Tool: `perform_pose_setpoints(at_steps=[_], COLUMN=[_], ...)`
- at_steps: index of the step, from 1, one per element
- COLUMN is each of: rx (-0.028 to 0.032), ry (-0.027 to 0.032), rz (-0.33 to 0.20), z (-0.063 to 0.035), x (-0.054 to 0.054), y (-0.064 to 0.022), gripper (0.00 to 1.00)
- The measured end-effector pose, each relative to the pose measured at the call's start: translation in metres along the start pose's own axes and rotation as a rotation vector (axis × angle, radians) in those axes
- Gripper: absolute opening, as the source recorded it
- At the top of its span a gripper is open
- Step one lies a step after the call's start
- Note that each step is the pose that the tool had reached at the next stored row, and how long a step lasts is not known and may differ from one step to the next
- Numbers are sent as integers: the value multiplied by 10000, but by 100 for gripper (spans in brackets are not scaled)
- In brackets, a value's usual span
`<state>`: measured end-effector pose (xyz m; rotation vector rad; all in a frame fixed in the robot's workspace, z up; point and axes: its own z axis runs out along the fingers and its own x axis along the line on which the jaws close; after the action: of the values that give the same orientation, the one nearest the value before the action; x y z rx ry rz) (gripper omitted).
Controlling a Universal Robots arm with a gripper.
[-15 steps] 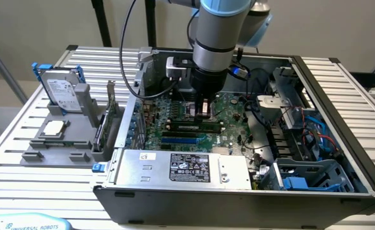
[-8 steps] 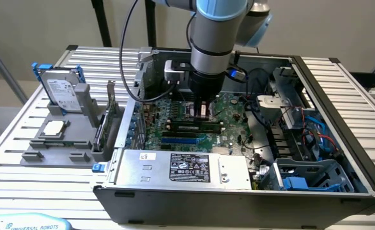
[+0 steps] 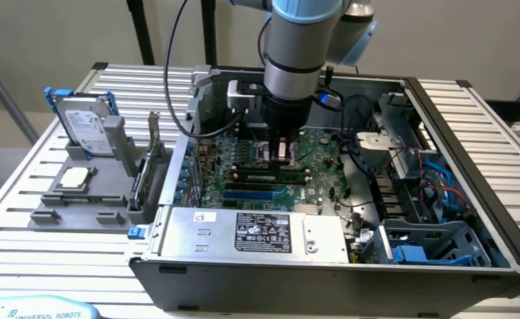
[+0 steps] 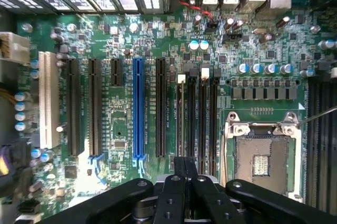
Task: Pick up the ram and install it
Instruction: 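Press down the ram until it locks into place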
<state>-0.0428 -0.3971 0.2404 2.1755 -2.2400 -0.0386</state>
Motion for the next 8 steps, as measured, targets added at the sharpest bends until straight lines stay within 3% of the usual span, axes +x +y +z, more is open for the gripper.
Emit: perform_pose_setpoints(at_steps=[3,8], rx=[-34,-35], ry=[3,2], rz=[-2,-1], z=[-96,-97], x=[0,0], y=[1,1], gripper=[11,11])
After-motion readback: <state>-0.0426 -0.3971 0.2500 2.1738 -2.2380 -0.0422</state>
